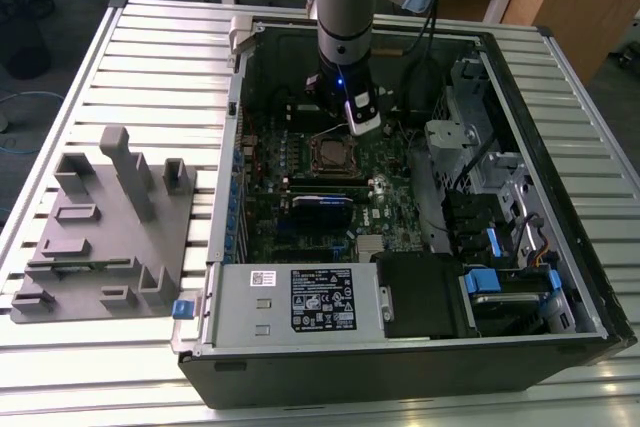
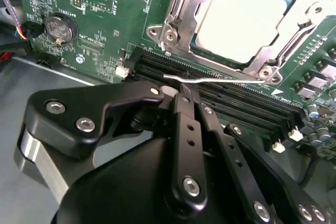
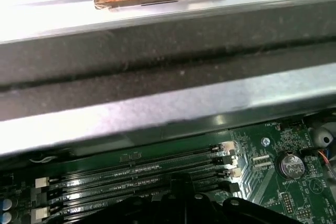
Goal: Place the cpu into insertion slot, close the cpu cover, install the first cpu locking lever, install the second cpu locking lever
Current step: 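Install the first cpu locking lever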
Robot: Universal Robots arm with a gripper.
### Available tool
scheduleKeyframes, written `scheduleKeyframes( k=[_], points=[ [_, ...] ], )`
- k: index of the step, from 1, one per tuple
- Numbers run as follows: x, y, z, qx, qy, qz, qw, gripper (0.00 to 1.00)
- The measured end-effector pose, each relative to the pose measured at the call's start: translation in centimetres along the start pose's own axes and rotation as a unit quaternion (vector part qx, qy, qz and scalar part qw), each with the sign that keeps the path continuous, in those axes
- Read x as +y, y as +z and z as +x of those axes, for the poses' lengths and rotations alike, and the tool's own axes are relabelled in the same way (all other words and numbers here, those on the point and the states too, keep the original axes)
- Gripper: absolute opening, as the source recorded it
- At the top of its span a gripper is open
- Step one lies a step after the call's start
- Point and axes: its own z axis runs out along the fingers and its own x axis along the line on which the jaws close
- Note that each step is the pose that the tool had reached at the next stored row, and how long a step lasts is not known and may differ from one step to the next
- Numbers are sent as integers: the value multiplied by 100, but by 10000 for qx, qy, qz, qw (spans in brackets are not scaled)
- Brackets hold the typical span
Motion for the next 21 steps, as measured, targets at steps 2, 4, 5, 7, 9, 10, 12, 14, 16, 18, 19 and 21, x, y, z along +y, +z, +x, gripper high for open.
scheduleKeyframes(
  k=[2,4,5,7,9,10,12,14,16,18,19,21],
  points=[
    [18,-57,-4,-1,0,0,10000,11],
    [38,-121,-8,-1,0,1,10000,11],
    [47,-151,-10,-1,0,0,10000,11],
    [64,-204,-13,-1,0,-1,10000,11],
    [78,-249,-16,-1,0,-1,10000,11],
    [84,-269,-18,-1,1,0,10000,11],
    [96,-306,-20,0,0,0,10000,11],
    [105,-335,-22,0,0,-1,10000,11],
    [112,-359,-24,0,0,0,10000,11],
    [118,-378,-25,-1,0,-1,10000,11],
    [121,-387,-26,-1,0,-1,10000,11],
    [125,-401,-26,0,0,0,10000,11]
  ],
)
